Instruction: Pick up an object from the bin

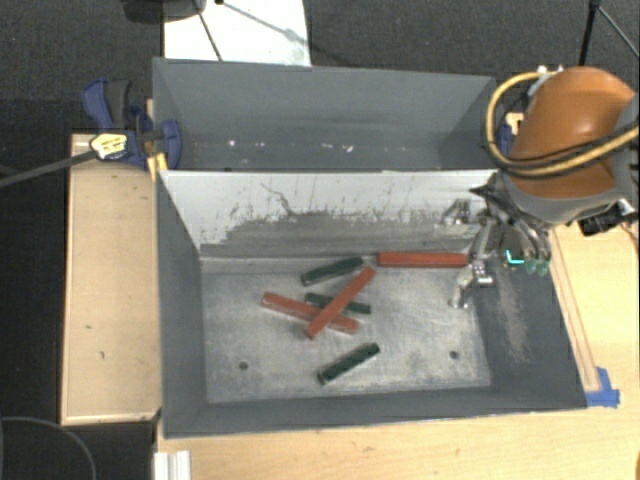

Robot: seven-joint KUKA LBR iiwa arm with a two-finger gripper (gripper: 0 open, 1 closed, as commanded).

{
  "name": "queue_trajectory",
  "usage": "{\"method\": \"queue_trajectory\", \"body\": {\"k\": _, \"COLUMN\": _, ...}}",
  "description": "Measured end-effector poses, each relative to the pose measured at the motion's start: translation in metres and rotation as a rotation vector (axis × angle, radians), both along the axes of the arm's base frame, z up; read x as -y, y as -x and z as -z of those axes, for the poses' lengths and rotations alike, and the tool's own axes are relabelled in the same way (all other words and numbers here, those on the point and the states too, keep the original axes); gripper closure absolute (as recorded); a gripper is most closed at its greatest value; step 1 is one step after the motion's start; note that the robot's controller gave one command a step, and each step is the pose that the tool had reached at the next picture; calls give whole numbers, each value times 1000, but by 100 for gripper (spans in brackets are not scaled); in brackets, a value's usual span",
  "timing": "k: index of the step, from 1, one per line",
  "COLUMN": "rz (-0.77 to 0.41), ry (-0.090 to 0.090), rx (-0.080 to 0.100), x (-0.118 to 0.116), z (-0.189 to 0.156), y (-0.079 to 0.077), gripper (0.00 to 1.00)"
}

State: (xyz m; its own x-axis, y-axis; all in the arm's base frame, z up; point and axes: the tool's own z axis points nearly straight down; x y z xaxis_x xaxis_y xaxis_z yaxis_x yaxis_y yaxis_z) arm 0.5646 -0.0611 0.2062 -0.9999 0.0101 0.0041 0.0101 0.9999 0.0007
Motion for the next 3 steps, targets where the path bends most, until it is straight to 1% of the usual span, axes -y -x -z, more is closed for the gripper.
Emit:
{"method": "queue_trajectory", "body": {"k": 1, "rz": -2, "ry": 1, "rx": 8, "x": 0, "z": -4, "y": -2, "gripper": 0}}
{"method": "queue_trajectory", "body": {"k": 2, "rz": 8, "ry": 1, "rx": 12, "x": -51, "z": 35, "y": -15, "gripper": 0}}
{"method": "queue_trajectory", "body": {"k": 3, "rz": 54, "ry": 3, "rx": 47, "x": -67, "z": 124, "y": 9, "gripper": 100}}
